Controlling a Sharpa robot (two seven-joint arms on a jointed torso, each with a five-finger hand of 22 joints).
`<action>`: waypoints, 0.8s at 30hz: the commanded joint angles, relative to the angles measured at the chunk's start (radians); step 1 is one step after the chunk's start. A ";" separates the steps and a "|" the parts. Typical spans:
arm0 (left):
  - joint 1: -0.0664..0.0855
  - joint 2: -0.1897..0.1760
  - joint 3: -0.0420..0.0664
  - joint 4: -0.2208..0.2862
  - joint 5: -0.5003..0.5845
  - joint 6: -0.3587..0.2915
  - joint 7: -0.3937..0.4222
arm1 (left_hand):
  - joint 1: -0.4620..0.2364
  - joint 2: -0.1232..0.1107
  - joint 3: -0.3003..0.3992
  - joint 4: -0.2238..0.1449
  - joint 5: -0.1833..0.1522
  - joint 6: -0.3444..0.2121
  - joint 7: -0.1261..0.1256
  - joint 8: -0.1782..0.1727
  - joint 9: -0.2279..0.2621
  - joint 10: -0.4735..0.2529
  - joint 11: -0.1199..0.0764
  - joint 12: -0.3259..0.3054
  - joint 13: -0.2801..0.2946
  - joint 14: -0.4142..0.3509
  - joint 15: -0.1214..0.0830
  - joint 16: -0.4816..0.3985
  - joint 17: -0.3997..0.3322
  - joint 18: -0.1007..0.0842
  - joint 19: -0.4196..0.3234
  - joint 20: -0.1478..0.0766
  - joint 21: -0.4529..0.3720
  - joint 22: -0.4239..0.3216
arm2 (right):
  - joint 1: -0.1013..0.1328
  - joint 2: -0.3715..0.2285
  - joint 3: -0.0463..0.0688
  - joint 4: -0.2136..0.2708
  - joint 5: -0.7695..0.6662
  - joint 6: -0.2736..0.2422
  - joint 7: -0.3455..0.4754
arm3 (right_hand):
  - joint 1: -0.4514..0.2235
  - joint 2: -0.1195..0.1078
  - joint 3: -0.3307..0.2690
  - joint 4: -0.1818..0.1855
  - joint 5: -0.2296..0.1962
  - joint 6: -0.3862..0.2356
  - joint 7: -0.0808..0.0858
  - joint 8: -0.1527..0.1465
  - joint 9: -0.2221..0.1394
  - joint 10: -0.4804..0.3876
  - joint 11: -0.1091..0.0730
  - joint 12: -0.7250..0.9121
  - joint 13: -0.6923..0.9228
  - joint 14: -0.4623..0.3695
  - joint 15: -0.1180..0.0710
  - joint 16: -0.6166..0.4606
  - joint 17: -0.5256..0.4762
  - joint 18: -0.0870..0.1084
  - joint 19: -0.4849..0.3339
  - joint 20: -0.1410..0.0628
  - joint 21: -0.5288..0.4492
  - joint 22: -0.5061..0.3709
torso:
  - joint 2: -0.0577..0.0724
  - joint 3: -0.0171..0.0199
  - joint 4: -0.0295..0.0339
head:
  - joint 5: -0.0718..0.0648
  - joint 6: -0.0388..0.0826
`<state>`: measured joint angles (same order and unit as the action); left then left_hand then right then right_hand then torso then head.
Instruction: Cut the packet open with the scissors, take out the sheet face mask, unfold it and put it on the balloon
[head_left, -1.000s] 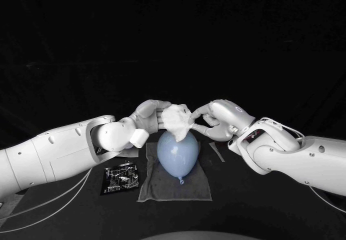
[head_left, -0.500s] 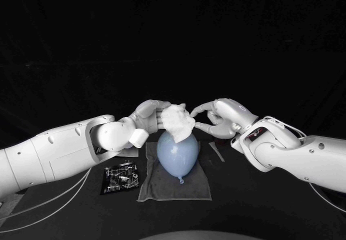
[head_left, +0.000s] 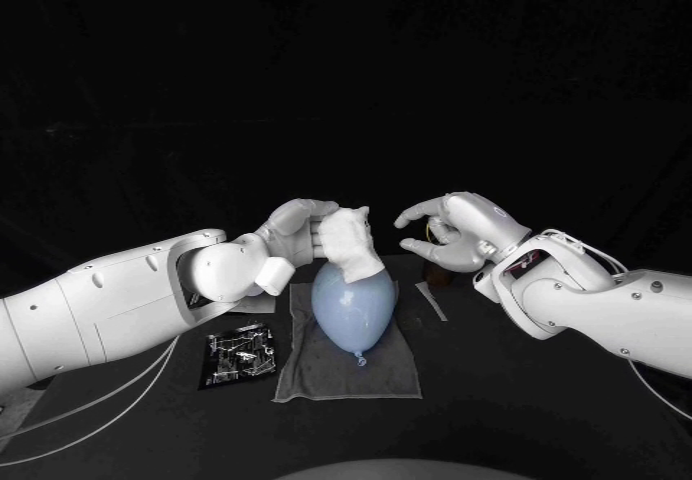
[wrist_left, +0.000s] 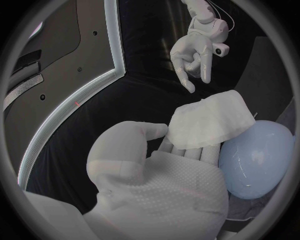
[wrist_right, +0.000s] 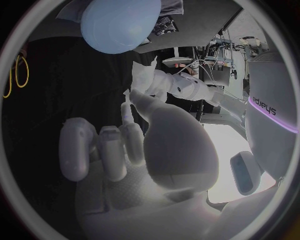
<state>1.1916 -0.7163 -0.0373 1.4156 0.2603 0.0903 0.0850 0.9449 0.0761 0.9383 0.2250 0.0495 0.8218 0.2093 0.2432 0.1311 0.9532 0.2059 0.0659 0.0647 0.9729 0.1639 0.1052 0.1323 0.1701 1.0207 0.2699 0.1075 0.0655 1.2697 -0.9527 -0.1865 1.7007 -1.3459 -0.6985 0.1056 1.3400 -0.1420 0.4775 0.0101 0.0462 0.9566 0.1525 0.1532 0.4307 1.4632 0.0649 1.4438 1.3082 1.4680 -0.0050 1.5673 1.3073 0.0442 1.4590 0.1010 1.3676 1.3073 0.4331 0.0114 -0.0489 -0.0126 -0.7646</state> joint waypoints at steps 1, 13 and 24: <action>0.002 0.001 0.002 0.001 -0.004 0.023 0.013 | 0.009 0.005 0.000 0.008 -0.001 0.008 0.048 -0.001 0.002 0.008 0.000 0.001 0.000 0.011 -0.001 0.005 0.002 0.016 0.004 -0.004 -0.006 -0.001 | 0.000 -0.002 0.000 -0.001 0.036 -0.025 0.037 | 0.002 0.010 0.007 0.003 0.005 0.011 -0.001 0.003 0.000 0.052 0.001 0.009 0.197 0.103 0.004 0.003 0.264 0.007 0.009 0.001 0.009 0.123 | -0.001 0.0001 0.0001 | -0.002 0.000; 0.002 -0.001 0.001 0.002 -0.015 0.045 0.014 | 0.009 0.006 -0.004 0.018 -0.001 0.011 0.044 0.001 0.004 0.015 -0.003 0.001 0.000 0.009 0.000 0.000 0.000 0.016 -0.011 0.001 -0.021 -0.002 | -0.002 0.033 0.000 -0.005 0.182 -0.024 0.039 | -0.045 0.030 -0.007 0.057 0.006 0.033 -0.009 -0.006 -0.007 0.069 -0.006 0.042 0.214 0.103 -0.003 0.003 0.264 0.000 0.028 -0.005 0.038 0.145 | 0.000 0.0001 0.0006 | -0.010 0.001; 0.002 0.000 0.001 0.003 -0.022 0.053 0.009 | 0.003 0.009 -0.029 0.041 -0.001 -0.005 0.040 -0.005 0.003 0.004 -0.003 -0.004 -0.002 -0.011 0.003 -0.016 -0.005 0.016 -0.005 0.002 -0.026 -0.001 | -0.013 0.069 0.000 0.004 0.096 -0.023 0.063 | -0.005 0.011 -0.009 0.031 0.004 0.044 -0.015 -0.011 -0.010 0.078 -0.011 0.061 0.224 0.103 -0.008 0.003 0.264 -0.003 0.035 -0.010 0.049 0.155 | 0.000 -0.0008 0.0003 | -0.004 -0.004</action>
<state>1.1916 -0.7178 -0.0375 1.4165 0.2448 0.1171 0.0872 0.9500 0.0812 0.9092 0.2623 0.0495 0.8249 0.2124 0.2432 0.1335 0.9617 0.2003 0.0659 0.0639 0.9664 0.1666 0.0927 0.1281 0.1689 1.0182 0.2722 0.0875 0.0636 1.2579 -0.8862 -0.1865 1.7012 -1.1682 -0.7211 0.1439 1.3245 -0.1316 0.4679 0.0463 0.0503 0.9949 0.1383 0.1465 0.4215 1.4666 0.0607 1.5005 1.3076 1.4663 -0.0034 1.5653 1.3081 0.0442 1.4644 0.0987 1.4113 1.3080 0.4331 0.0112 -0.0479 -0.0187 -0.7676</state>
